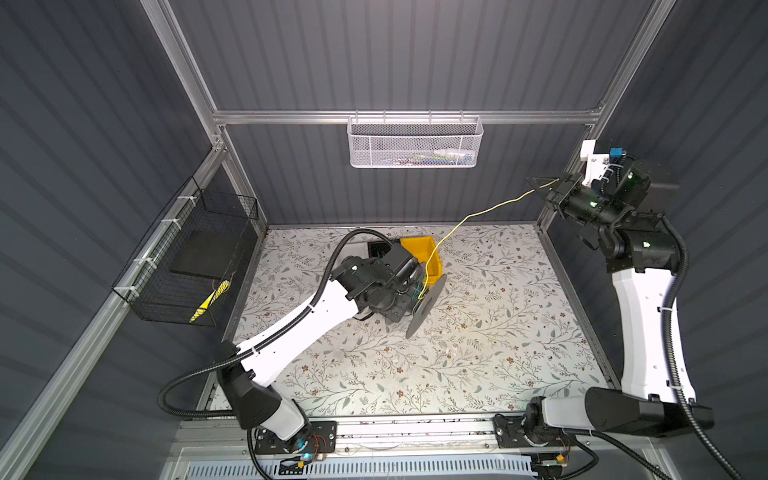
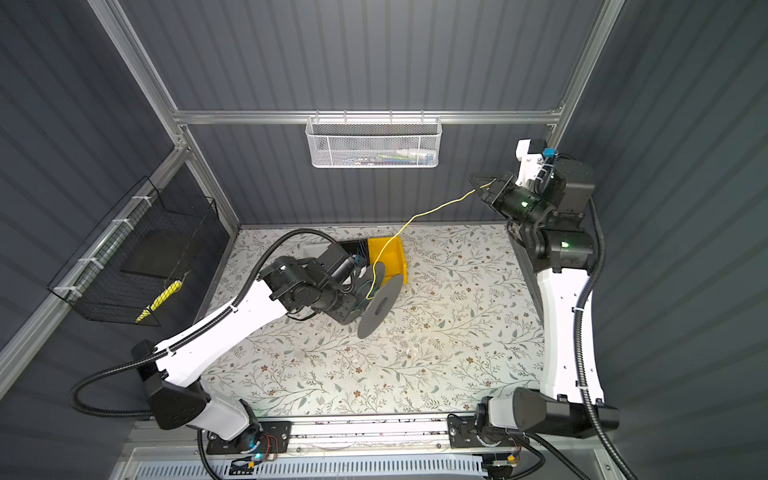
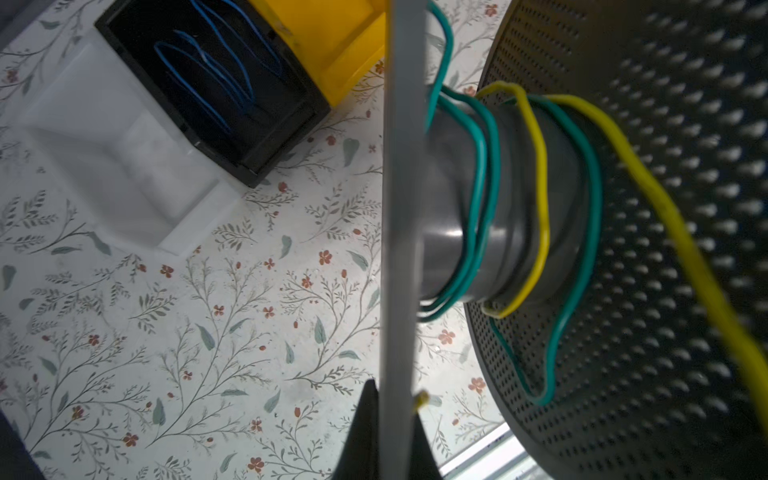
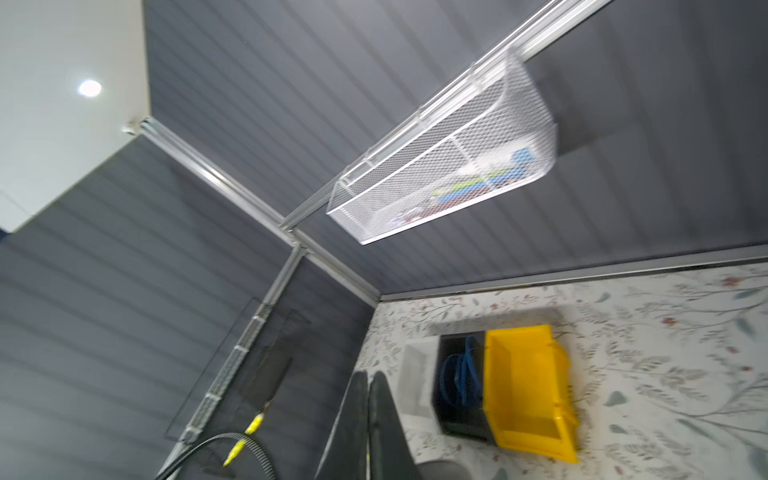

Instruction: Wrap the cables

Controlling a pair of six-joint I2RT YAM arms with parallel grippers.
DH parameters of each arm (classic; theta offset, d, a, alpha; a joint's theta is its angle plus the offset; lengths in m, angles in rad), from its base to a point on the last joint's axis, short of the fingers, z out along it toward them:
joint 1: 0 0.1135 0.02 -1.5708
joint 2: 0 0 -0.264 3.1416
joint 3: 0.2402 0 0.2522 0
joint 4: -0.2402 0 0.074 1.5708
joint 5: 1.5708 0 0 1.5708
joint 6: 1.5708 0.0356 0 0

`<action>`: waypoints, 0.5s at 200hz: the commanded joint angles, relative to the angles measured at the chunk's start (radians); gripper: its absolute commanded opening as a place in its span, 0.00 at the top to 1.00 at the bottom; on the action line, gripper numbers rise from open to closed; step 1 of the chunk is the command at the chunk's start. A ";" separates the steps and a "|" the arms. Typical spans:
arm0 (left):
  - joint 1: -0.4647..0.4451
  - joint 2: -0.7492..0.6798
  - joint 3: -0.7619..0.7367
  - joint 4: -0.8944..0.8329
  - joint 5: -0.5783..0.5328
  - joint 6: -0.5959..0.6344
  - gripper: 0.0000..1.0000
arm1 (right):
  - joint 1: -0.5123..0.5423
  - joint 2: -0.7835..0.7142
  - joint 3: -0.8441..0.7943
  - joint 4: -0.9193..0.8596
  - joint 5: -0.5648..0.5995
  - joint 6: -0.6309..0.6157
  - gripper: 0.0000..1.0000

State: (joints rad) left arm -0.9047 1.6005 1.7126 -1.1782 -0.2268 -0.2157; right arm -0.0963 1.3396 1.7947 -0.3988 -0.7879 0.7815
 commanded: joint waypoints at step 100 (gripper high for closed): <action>0.166 -0.006 0.122 0.303 0.005 -0.440 1.00 | 0.130 -0.519 -0.534 0.179 -0.352 0.376 1.00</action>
State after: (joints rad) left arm -0.7673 1.6871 1.8294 -1.0313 -0.2493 -0.5251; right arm 0.0132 0.9001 1.3560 -0.1818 -1.0492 1.1172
